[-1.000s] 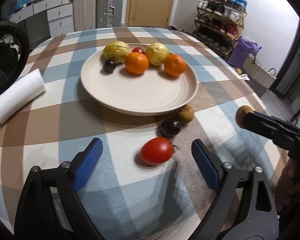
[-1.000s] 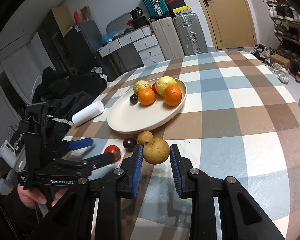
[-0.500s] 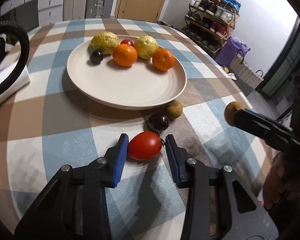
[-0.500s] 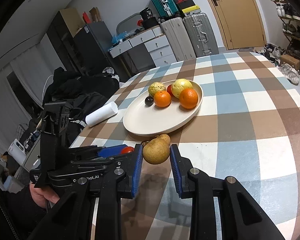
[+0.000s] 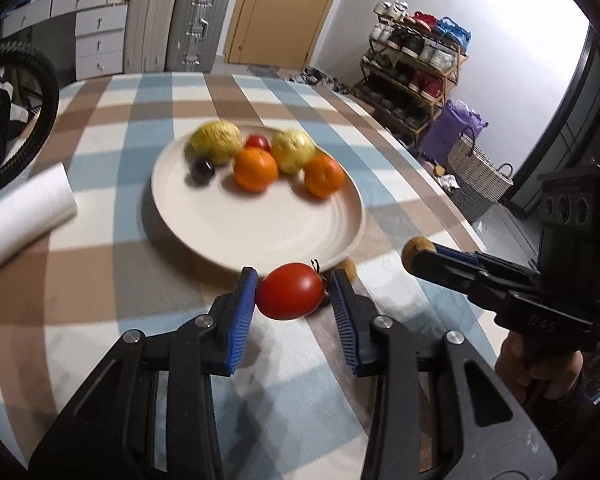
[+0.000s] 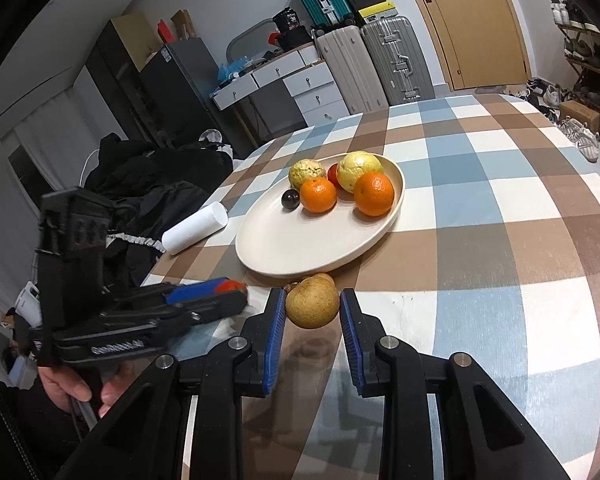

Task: Organize fruits
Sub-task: 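Lower the tomato and brown fruit onto the plate and open both grippers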

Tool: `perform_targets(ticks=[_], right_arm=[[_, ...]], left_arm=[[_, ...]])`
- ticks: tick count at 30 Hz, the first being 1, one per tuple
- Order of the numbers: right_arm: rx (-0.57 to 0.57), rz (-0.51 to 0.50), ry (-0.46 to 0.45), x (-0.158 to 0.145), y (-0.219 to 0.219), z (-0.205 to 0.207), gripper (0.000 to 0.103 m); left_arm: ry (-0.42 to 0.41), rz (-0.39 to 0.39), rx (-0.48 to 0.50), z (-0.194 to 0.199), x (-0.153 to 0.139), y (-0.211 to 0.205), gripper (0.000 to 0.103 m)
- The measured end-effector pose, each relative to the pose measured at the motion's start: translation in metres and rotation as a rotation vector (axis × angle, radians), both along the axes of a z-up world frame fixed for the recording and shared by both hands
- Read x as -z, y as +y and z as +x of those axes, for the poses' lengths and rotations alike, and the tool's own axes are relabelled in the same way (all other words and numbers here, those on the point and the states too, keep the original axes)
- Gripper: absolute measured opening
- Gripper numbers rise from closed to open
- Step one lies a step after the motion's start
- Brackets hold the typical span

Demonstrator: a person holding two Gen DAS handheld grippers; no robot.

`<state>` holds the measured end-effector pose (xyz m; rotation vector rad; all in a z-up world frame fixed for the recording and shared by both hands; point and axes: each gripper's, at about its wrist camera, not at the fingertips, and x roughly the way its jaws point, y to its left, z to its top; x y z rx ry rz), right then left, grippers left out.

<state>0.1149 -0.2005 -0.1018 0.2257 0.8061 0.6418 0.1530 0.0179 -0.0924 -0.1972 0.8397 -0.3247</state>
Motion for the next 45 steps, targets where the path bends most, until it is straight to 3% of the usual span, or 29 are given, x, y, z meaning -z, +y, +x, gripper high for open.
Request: perform_targets(ticks=[11,14,26,38,45], right_arm=[[-0.042,0.004,0.003,-0.007,0.023,0.036,0.028],[-0.074,-0.007,0.011,-0.006,0.038,0.045,0.028],[-0.164,-0.018,0.069,0.006,0.095,0.090,0.028],[-0.164,-0.035,0.127,0.017,0.132,0.121,0.028],[-0.166,-0.069,0.122,0.021,0.146,0.127,0.028]], left_arm=[[-0.009,-0.024,-0.073,0.054,-0.011,0.042,0.035],[-0.038,0.043,-0.097,0.067,-0.013,0.045,0.035],[-0.001,0.002,-0.085,0.125,0.002,0.056,0.035],[0.008,0.056,-0.064,0.151,0.014,0.051,0.035],[0.018,0.038,-0.062,0.155,0.019,0.052,0.035]])
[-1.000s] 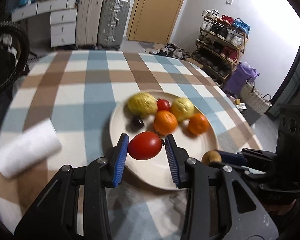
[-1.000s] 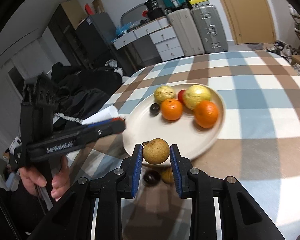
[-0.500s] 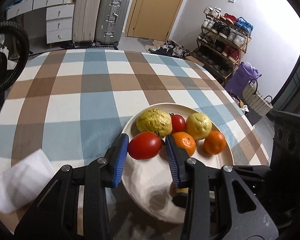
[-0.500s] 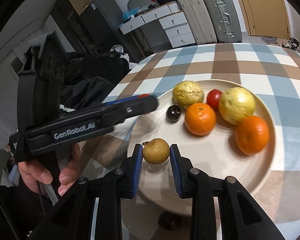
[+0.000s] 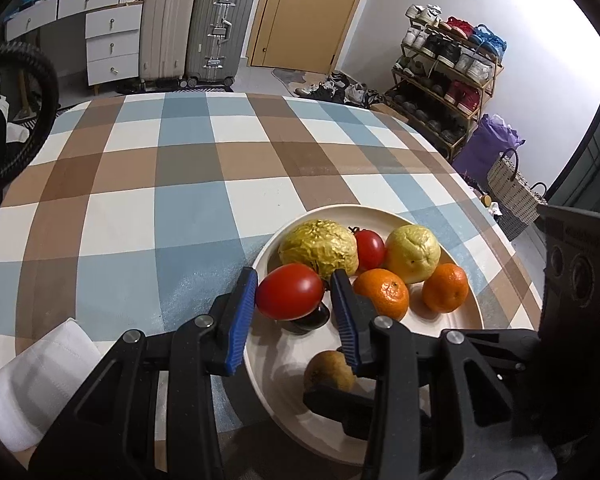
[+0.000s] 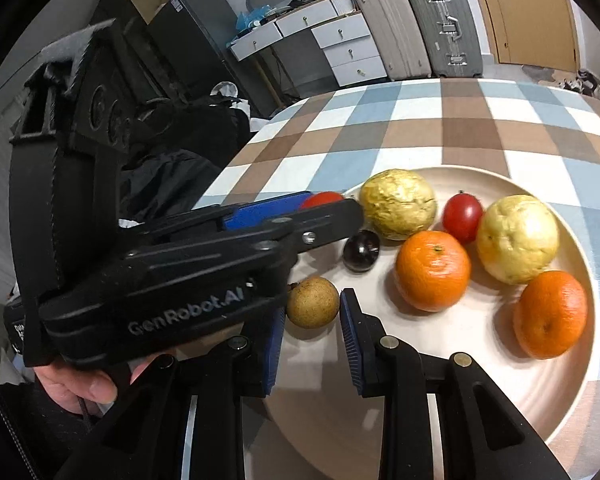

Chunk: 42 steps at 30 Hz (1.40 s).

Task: Organize fruits
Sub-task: 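Lower the tomato and brown fruit onto the plate and open both grippers, then withdraw both tools toward the last plum and brown fruit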

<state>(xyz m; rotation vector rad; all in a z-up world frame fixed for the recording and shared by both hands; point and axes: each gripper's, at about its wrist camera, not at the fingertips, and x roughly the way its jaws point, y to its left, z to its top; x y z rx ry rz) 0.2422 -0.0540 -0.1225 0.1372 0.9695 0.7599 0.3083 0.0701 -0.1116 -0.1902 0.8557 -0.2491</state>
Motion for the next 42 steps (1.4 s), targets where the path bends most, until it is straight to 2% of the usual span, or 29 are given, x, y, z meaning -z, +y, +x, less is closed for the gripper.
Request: perform_targets(ticks=[10,11,13,14,16,19,21,25,27,29,30,32,37,42], right_arm=[[0.039,-0.021,0.019,0.007,0.006,0.011,0.030],[0.038,-0.015,0.024,0.007,0.006,0.011,0.032],[0.039,-0.014,0.025,0.007,0.005,0.010,0.049],[0.045,-0.021,0.011,0.006,0.004,0.009,0.063],[0.052,-0.017,-0.022,0.001,0.001,0.004,0.066],[0.057,-0.008,-0.061,-0.008,-0.007,-0.007,0.071],[0.072,-0.003,-0.089,-0.013,-0.014,-0.015,0.078],[0.108,-0.020,-0.119,-0.021,-0.032,-0.031,0.080],[0.128,-0.056,-0.152,-0.027,-0.038,-0.040,0.087],[0.140,-0.077,-0.202,-0.034,-0.046,-0.052,0.087],[0.141,-0.077,-0.223,-0.038,-0.050,-0.058,0.088],[0.160,-0.086,-0.248,-0.043,-0.057,-0.067,0.089],[0.212,-0.078,-0.287,-0.053,-0.080,-0.086,0.090],[0.247,-0.048,-0.365,-0.065,-0.102,-0.113,0.098]], left_arm=[[0.023,-0.015,-0.014,0.001,-0.001,0.000,0.038],[0.026,-0.019,-0.024,0.000,-0.002,0.000,0.040],[0.020,-0.020,-0.030,-0.001,-0.004,0.000,0.047],[0.015,-0.020,-0.030,-0.003,-0.006,-0.001,0.053],[0.008,-0.023,-0.034,-0.006,-0.009,-0.001,0.057],[0.000,-0.022,-0.045,-0.014,-0.015,-0.001,0.057],[-0.007,-0.006,-0.073,-0.024,-0.022,0.001,0.057],[-0.046,0.029,-0.131,-0.052,-0.034,0.005,0.060],[-0.059,0.048,-0.159,-0.067,-0.039,0.008,0.061],[-0.077,0.072,-0.192,-0.083,-0.045,0.010,0.062],[-0.087,0.082,-0.209,-0.092,-0.047,0.011,0.064],[-0.097,0.088,-0.230,-0.109,-0.050,0.011,0.076],[-0.091,0.084,-0.235,-0.140,-0.047,0.004,0.079],[-0.085,0.105,-0.217,-0.165,-0.043,-0.016,0.084]])
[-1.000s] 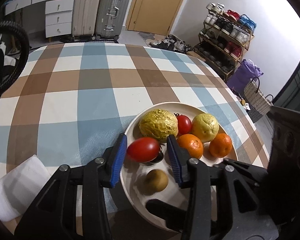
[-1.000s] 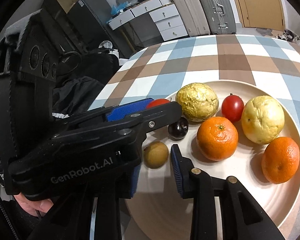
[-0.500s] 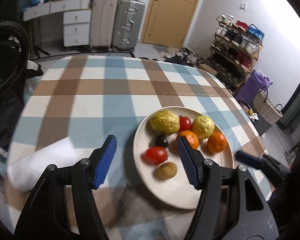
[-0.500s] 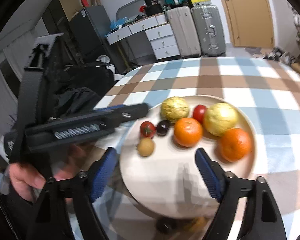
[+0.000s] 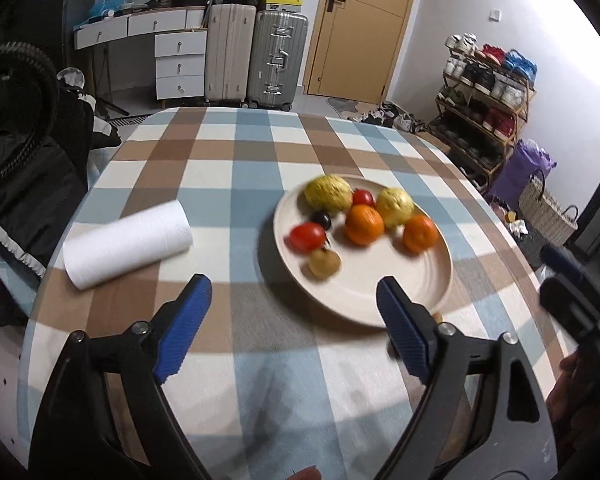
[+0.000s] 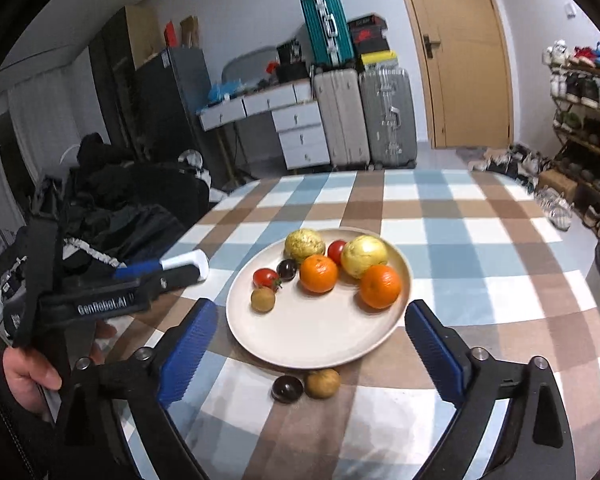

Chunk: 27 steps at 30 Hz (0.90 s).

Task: Organize fruits
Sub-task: 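Withdraw both tools toward the last plum and brown fruit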

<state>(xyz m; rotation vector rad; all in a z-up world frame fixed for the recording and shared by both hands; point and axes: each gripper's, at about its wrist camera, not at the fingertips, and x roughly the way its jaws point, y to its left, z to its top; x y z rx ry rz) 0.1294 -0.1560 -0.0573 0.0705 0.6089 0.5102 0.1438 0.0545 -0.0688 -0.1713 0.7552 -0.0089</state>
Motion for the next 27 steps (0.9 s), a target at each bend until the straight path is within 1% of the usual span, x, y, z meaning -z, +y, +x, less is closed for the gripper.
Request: perform_targets(ticks=[3,6,9,10,12,17,21,23,27], right_arm=[[0.017,0.012,-0.055,-0.007,-0.012,-0.016,0.101],[0.014,0.018,-0.086,-0.008,-0.020,-0.028,0.103],[0.013,-0.003,-0.085,-0.006,-0.023,-0.037,0.103],[0.014,-0.008,-0.083,-0.005,-0.024,-0.039,0.103],[0.020,-0.014,-0.079,-0.002,-0.027,-0.044,0.103],[0.047,-0.021,-0.033,0.011,-0.031,-0.045,0.103],[0.059,0.017,0.051,0.025,-0.036,-0.035,0.103],[0.058,0.041,0.075,0.030,-0.037,-0.029,0.103],[0.047,0.031,0.117,0.042,-0.031,-0.016,0.103]], left_arm=[[0.013,0.004,0.025,-0.009,0.004,-0.013,0.084],[0.018,0.000,0.038,-0.018,0.008,-0.027,0.086],[0.013,0.010,0.039,-0.026,0.013,-0.037,0.095],[0.011,0.021,0.038,-0.027,0.015,-0.040,0.100],[0.012,0.059,0.037,-0.030,0.019,-0.047,0.101],[0.040,0.071,0.052,-0.030,0.029,-0.052,0.102],[0.066,0.064,0.049,-0.027,0.039,-0.049,0.102],[0.073,0.059,0.050,-0.025,0.042,-0.047,0.102],[0.080,0.066,0.054,-0.018,0.046,-0.046,0.102]])
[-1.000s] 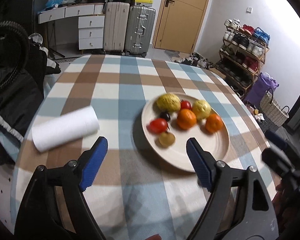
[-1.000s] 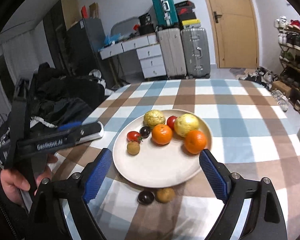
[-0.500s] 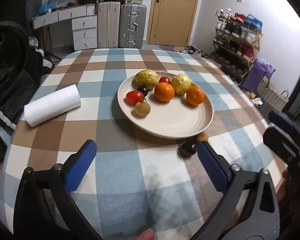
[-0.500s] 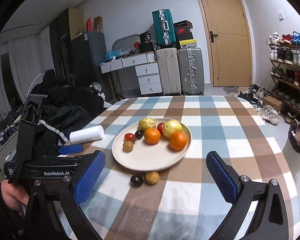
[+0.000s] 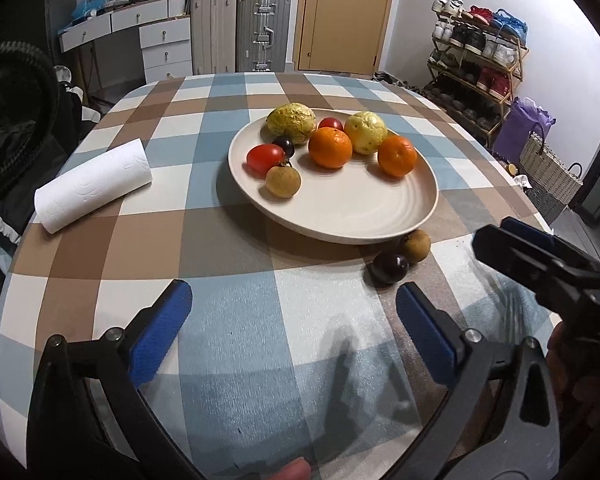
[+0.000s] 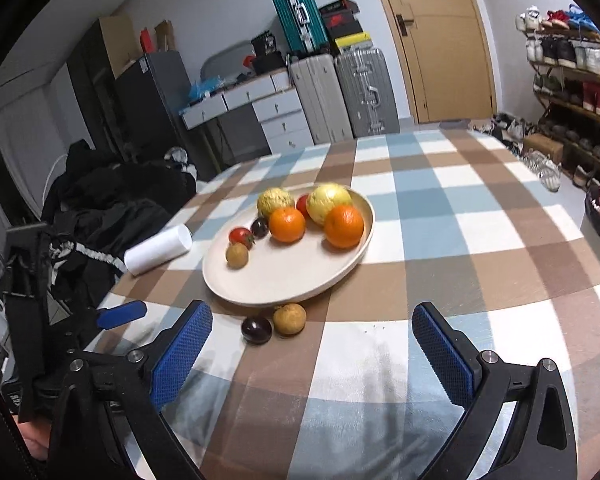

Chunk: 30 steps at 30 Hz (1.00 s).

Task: Organize fruits
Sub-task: 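Withdraw both tools toward the last plum and brown fruit, then grasp the brown fruit with the right gripper while the left grasps the dark plum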

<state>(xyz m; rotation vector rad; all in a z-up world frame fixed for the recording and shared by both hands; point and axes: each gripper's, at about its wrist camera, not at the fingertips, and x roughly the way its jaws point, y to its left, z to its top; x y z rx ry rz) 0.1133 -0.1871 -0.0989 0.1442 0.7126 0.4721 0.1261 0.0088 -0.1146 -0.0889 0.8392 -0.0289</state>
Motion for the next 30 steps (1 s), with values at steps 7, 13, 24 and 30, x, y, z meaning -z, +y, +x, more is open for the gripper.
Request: perform_targets(ticks=[7,13,24,30], right_arm=[[-0.041,0.039,0.078,0.017,0.007,0.018,0.088],[-0.067,0.070,0.135,0.025,0.010,0.028,0.075],[-0.142,0.036,0.199,0.035,0.027,0.038,0.048],[-0.150,0.059,0.240,0.039,0.030,0.045,0.043]], left_arm=[[0.016,-0.018,0.008,0.011,0.005,0.004,0.102],[0.025,-0.038,0.009,0.017,0.008,0.006,0.102],[0.038,-0.053,0.019,0.023,0.013,0.006,0.102],[0.041,-0.051,0.024,0.026,0.015,0.005,0.102]])
